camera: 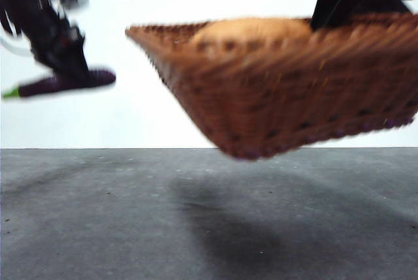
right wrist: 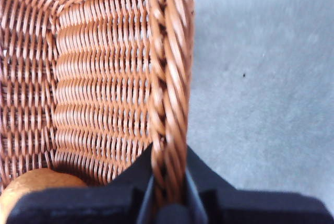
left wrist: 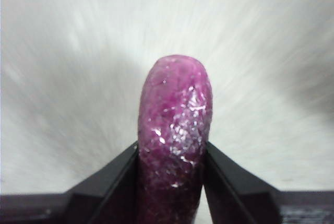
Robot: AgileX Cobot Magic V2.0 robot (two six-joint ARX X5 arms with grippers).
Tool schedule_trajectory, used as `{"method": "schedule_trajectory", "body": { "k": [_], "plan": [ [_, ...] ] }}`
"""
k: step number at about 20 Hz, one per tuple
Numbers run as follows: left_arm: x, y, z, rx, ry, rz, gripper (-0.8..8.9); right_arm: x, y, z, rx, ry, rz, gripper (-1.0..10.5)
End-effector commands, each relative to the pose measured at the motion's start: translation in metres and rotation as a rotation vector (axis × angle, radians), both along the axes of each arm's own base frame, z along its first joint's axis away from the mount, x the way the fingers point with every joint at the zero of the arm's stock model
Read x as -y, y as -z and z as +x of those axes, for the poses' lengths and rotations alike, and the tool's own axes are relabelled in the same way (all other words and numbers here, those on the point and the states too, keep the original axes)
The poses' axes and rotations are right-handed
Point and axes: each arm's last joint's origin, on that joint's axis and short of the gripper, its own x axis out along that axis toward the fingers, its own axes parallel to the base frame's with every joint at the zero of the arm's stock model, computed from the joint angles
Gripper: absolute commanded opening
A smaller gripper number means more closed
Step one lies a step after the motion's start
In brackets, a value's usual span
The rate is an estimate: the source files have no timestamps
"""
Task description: Help me put the vegetables on the table into the basket
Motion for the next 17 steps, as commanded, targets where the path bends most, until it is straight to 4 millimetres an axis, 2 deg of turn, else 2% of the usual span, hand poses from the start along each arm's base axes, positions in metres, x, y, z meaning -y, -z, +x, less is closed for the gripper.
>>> {"method": "schedule_trajectory", "body": {
  "k": [1, 4, 5, 7, 9, 11, 14, 17],
  "plan": [
    [0.007, -0.045, -0.037, 0.091, 0.067, -0.011, -0.06, -0.008, 0.009, 0.014, -0.014, -0.005, 0.021, -0.1],
    [0.037, -0.099, -0.102, 0.233, 0.243, -0.014, -0.06, -0.018, 0.028, 0.031, -0.082, -0.037, 0.079, -0.1],
    [0.051, -0.109, -0.123, 0.257, 0.329, -0.004, -0.06, -0.021, 0.033, 0.035, -0.102, -0.044, 0.091, -0.1],
    [0.085, -0.114, -0.155, 0.27, 0.482, 0.065, -0.06, -0.023, 0.039, 0.038, -0.126, -0.053, 0.092, -0.1],
    [0.123, -0.107, -0.174, 0.253, 0.592, 0.174, -0.07, -0.023, 0.039, 0.037, -0.138, -0.07, 0.111, -0.1],
    [0.156, -0.095, -0.183, 0.244, 0.71, 0.231, -0.07, -0.024, 0.038, 0.037, -0.15, -0.093, 0.136, -0.1],
    [0.198, -0.061, -0.18, 0.142, 0.818, 0.346, -0.07, -0.024, 0.039, 0.036, -0.15, -0.101, 0.131, -0.1],
    [0.221, -0.029, -0.166, 0.047, 0.867, 0.399, -0.07, -0.024, 0.039, 0.036, -0.152, -0.11, 0.125, -0.1]
  ]
}}
